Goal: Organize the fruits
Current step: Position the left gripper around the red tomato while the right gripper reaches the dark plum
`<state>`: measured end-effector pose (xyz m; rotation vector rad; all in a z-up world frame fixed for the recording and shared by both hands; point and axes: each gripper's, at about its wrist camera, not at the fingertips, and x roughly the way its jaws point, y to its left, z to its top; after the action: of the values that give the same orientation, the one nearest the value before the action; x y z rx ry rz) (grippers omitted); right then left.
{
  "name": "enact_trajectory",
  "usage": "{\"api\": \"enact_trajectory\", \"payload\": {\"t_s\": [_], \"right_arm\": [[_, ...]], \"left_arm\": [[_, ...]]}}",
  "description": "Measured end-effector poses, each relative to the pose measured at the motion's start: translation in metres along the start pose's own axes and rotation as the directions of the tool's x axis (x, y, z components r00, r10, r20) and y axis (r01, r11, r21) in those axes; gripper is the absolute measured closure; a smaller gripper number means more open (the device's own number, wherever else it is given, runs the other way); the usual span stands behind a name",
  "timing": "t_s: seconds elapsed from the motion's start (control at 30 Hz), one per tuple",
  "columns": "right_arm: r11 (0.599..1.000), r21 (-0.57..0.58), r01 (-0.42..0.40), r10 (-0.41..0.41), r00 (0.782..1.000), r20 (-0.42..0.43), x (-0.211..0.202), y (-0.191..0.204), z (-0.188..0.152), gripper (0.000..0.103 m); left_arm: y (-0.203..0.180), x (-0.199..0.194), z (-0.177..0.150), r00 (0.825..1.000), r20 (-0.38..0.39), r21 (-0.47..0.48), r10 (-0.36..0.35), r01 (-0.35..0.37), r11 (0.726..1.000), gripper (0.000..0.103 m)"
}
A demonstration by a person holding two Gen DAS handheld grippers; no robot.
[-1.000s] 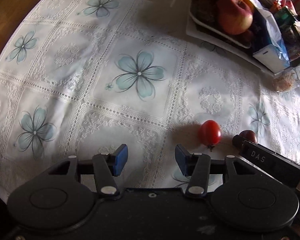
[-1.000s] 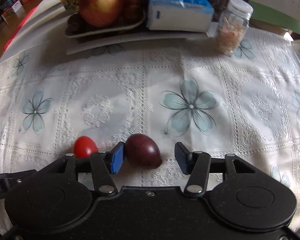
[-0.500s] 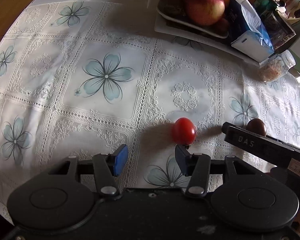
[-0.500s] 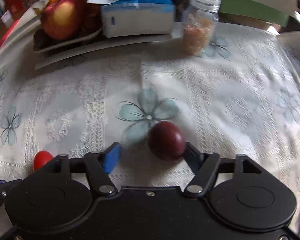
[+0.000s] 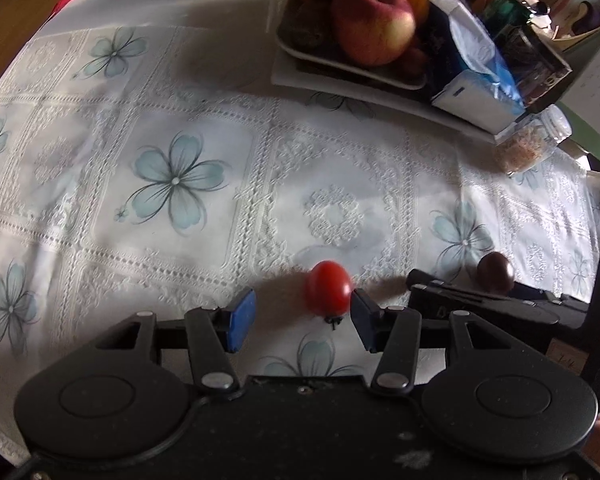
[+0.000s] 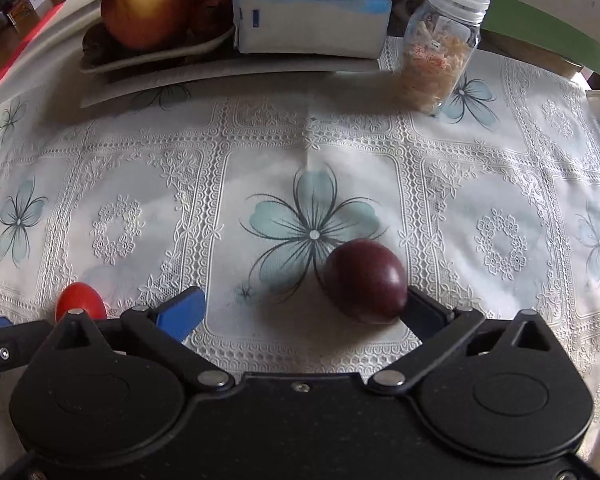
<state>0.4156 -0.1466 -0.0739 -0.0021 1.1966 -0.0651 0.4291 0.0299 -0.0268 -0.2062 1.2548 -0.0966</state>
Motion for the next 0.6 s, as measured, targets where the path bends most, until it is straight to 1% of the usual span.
{"api": "enact_trajectory", "payload": {"t_s": [0.13,0.23,0.3,0.33,0.4,0.47,0.53,0.6], "right_arm": [[1.000,-0.005,-0.002,0.003,0.999,0.041,-0.003,0.000,-0.008,0.000],[1.000,-0.020,-0.007,0.009,0.997,0.074,-0.005,-0.001,-0.014,0.000],[1.000,-0.025,-0.011,0.012,0.998,0.054,-0.005,-0.001,-0.011,0.000],[0.999,-0.036,-0.015,0.017,0.999,0.035,-0.004,-0.001,-0.009,0.000],[0.999,-0.043,-0.023,0.024,1.000,0.007,-0.003,-0.003,-0.004,0.000],[0.999,-0.045,-0.024,0.024,1.000,-0.005,-0.002,-0.003,-0.002,0.000],[0.999,-0.046,-0.024,0.024,1.000,-0.003,-0.001,-0.003,-0.003,0.000],[0.999,-0.047,-0.022,0.023,1.000,0.002,-0.002,-0.003,-0.004,0.000]], "left_arm": [[-0.007,0.006,0.004,1.000,0.004,-0.007,-0.022,0.022,1.000,0.050],[-0.012,0.016,0.004,1.000,-0.014,-0.006,-0.005,0.005,1.000,0.050],[-0.015,0.024,0.003,1.000,-0.022,0.006,0.022,-0.022,1.000,0.050],[-0.017,0.026,0.003,0.999,-0.020,0.007,0.037,-0.037,0.999,0.054],[-0.014,0.030,0.004,0.998,-0.011,-0.002,0.063,-0.063,0.998,0.054],[-0.009,0.032,0.007,0.998,-0.016,-0.021,0.056,-0.057,0.998,0.053],[-0.005,0.035,0.010,0.998,-0.026,-0.056,0.053,-0.054,0.997,0.050],[-0.005,0.040,0.011,0.998,-0.039,-0.065,0.056,-0.059,0.996,0.049]]}}
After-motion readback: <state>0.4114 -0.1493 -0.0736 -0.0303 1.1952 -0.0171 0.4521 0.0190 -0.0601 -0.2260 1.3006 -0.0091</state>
